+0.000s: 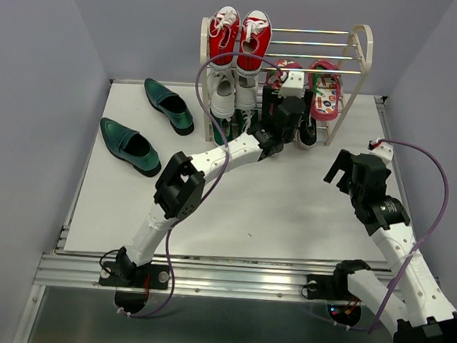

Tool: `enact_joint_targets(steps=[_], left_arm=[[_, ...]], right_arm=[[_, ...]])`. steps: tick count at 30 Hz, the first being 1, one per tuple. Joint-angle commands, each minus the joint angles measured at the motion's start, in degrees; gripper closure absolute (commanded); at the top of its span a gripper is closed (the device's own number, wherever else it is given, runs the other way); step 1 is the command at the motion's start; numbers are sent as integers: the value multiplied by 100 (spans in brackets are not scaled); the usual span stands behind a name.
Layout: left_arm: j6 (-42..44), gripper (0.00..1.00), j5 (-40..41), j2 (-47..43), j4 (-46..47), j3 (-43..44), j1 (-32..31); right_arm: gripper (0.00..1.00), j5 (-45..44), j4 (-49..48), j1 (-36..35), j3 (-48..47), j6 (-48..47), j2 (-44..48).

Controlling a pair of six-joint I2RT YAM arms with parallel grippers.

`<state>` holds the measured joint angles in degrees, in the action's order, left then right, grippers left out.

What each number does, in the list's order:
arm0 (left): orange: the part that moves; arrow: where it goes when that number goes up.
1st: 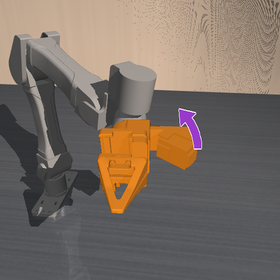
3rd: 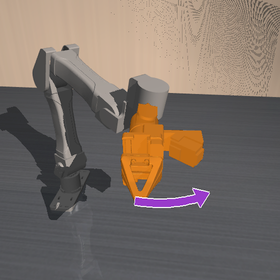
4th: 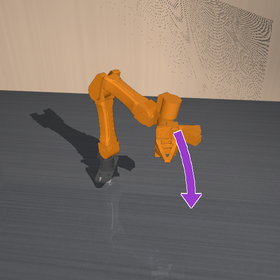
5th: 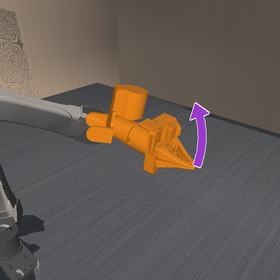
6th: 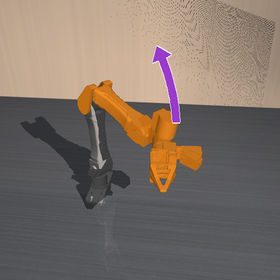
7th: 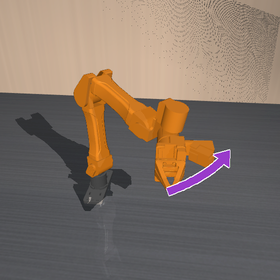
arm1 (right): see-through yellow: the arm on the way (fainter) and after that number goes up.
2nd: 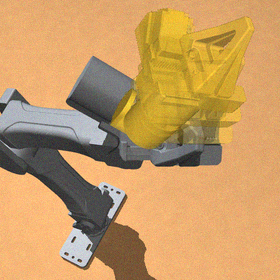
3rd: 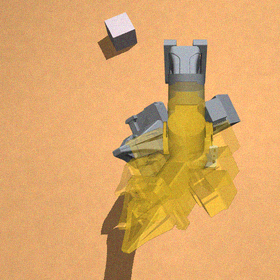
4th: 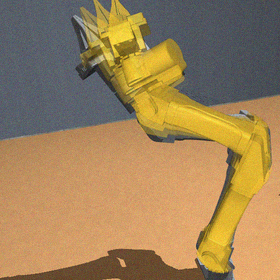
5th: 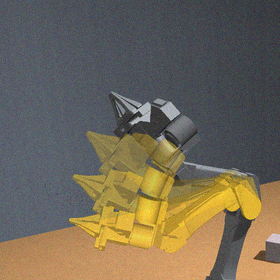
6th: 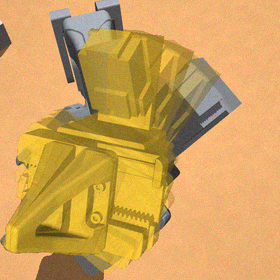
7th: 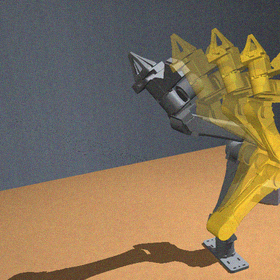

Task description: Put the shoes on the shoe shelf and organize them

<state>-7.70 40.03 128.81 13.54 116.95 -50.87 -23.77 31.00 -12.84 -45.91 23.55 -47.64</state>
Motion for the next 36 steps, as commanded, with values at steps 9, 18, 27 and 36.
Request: enact_joint_targets(steps=[9, 18, 27, 36], left_arm=[[410, 1, 110, -1506, 158, -768, -625], [-406, 1, 479, -2903, -930, -2105, -1258], [-4196, 1, 506, -5163, -4023, -4826, -1760], [-5215, 1, -883, -6385, -4501, -6472, 242]], right_arm=[[0, 74, -121, -43, 21, -87, 70], [0, 118, -121, -43, 3, -131, 220], [0, 355, -130, -43, 117, -79, 334], [0, 1075, -209, -43, 240, -202, -113]])
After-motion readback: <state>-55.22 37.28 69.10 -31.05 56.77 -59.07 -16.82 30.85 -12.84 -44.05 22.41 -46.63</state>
